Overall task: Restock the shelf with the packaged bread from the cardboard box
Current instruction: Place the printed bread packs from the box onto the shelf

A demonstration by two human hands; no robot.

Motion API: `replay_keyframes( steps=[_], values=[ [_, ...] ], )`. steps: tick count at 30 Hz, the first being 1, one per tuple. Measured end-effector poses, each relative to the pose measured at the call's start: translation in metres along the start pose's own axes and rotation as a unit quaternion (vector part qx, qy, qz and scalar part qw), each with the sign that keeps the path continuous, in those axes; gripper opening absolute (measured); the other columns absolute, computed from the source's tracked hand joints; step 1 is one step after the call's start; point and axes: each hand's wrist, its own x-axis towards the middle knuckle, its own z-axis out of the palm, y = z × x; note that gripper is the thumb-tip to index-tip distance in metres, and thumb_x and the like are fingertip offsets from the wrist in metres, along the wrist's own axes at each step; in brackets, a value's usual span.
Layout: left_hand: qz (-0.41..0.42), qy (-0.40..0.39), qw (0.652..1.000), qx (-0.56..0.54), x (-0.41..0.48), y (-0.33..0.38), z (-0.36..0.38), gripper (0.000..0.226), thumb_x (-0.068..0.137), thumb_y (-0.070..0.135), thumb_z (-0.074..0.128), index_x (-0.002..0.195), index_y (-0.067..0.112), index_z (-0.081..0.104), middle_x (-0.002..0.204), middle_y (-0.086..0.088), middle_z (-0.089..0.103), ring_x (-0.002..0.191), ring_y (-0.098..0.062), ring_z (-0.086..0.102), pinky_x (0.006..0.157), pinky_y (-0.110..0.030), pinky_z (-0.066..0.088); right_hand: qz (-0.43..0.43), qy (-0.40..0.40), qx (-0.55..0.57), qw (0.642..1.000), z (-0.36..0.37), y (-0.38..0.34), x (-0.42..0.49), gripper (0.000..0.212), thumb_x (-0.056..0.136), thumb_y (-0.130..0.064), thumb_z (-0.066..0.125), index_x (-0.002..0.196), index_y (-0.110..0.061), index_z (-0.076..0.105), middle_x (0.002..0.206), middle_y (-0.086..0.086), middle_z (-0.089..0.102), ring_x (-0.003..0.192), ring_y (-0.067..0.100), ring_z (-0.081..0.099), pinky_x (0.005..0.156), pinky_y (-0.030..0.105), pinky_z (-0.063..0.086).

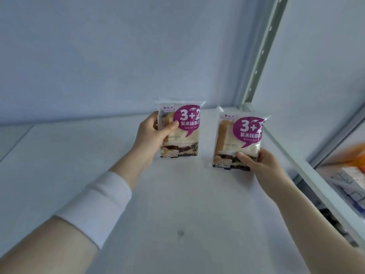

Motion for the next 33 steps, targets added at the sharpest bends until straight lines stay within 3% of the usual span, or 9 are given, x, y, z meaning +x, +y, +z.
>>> replay_keyframes(
  steps=[3, 7, 11, 14, 17, 20, 24, 28, 33],
  values=[
    [0.013, 0.014, 1.000, -0.006, 0.058, -0.015, 0.023, 0.013, 0.080, 0.021, 0.070, 0.085, 0.029, 0.061, 0.081, 0.009, 0.066, 0.062, 0.004, 0.062, 0.047, -0.013, 0.044, -0.020, 0.001, -0.018, 1.000, -0.003, 0.004, 0.077, 0.022, 0.078, -0.017, 0.070, 0.099, -0.016, 0.063, 0.093, 0.001, 0.071, 0.083, 0.015, 0.066, 0.073, 0.023, 0.051],
    [0.036, 0.043, 0.998, -0.006, 0.118, -0.033, 0.040, 0.015, 0.079, 0.018, 0.070, 0.079, 0.029, 0.060, 0.075, 0.009, 0.065, 0.057, 0.005, 0.061, 0.043, -0.013, 0.043, -0.055, -0.021, -0.065, 0.996, 0.002, 0.004, 0.156, 0.019, 0.080, -0.020, 0.069, 0.099, -0.020, 0.063, 0.093, -0.004, 0.072, 0.082, 0.008, 0.068, 0.071, 0.019, 0.052],
    [0.037, 0.068, 0.997, -0.001, 0.156, -0.048, 0.052, 0.015, 0.079, 0.019, 0.071, 0.081, 0.029, 0.060, 0.077, 0.014, 0.068, 0.069, 0.003, 0.066, 0.058, -0.019, 0.053, -0.074, -0.027, -0.085, 0.993, 0.006, 0.002, 0.207, 0.013, 0.081, -0.021, 0.069, 0.089, -0.028, 0.062, 0.083, -0.015, 0.071, 0.073, -0.006, 0.067, 0.059, 0.006, 0.048],
    [0.037, 0.079, 0.996, 0.016, 0.173, -0.054, 0.059, 0.016, 0.078, 0.020, 0.072, 0.079, 0.028, 0.058, 0.079, 0.007, 0.066, 0.072, -0.006, 0.065, 0.060, -0.028, 0.054, -0.085, -0.014, -0.102, 0.991, 0.007, 0.004, 0.230, 0.017, 0.079, -0.024, 0.071, 0.088, -0.032, 0.060, 0.088, -0.016, 0.069, 0.077, -0.004, 0.066, 0.064, 0.009, 0.050],
    [0.063, 0.101, 0.992, 0.037, 0.182, -0.054, 0.066, 0.023, 0.077, 0.016, 0.072, 0.078, 0.027, 0.052, 0.077, 0.008, 0.060, 0.066, 0.007, 0.058, 0.052, -0.012, 0.048, -0.102, 0.025, -0.106, 0.989, 0.010, 0.007, 0.246, 0.030, 0.075, -0.019, 0.075, 0.096, -0.026, 0.055, 0.091, -0.013, 0.066, 0.082, 0.000, 0.062, 0.066, 0.009, 0.048],
    [0.083, 0.115, 0.990, 0.027, 0.182, -0.056, 0.071, 0.038, 0.076, 0.010, 0.073, 0.099, 0.020, 0.045, 0.096, 0.006, 0.059, 0.087, 0.003, 0.057, 0.073, -0.008, 0.045, -0.104, 0.051, -0.102, 0.988, 0.013, 0.010, 0.249, 0.045, 0.072, -0.018, 0.078, 0.105, -0.022, 0.048, 0.093, -0.007, 0.065, 0.084, 0.006, 0.063, 0.070, 0.014, 0.047],
    [0.096, 0.150, 0.980, 0.094, 0.174, -0.056, 0.080, 0.040, 0.076, 0.021, 0.074, 0.101, 0.019, 0.043, 0.091, 0.017, 0.054, 0.083, 0.014, 0.053, 0.072, -0.003, 0.041, -0.106, 0.073, -0.151, 0.980, 0.016, 0.013, 0.246, 0.046, 0.074, -0.024, 0.076, 0.109, -0.022, 0.048, 0.097, -0.008, 0.062, 0.094, 0.012, 0.061, 0.079, 0.023, 0.045],
    [0.065, 0.192, 0.960, 0.194, 0.169, -0.047, 0.085, 0.054, 0.077, 0.030, 0.072, 0.119, 0.007, 0.046, 0.117, -0.010, 0.054, 0.114, -0.026, 0.046, 0.097, -0.038, 0.039, -0.110, 0.105, -0.226, 0.962, 0.024, 0.008, 0.233, 0.067, 0.078, -0.029, 0.072, 0.133, -0.012, 0.039, 0.121, 0.001, 0.055, 0.116, 0.020, 0.050, 0.095, 0.032, 0.041],
    [0.055, 0.167, 0.955, 0.240, 0.136, -0.032, 0.081, 0.068, 0.082, 0.028, 0.067, 0.135, 0.002, 0.032, 0.134, -0.015, 0.043, 0.123, -0.030, 0.039, 0.105, -0.035, 0.030, -0.128, 0.162, -0.343, 0.916, 0.039, -0.011, 0.187, 0.074, 0.087, -0.032, 0.060, 0.145, -0.007, 0.021, 0.146, 0.011, 0.031, 0.136, 0.026, 0.023, 0.114, 0.036, 0.020]
  ],
)
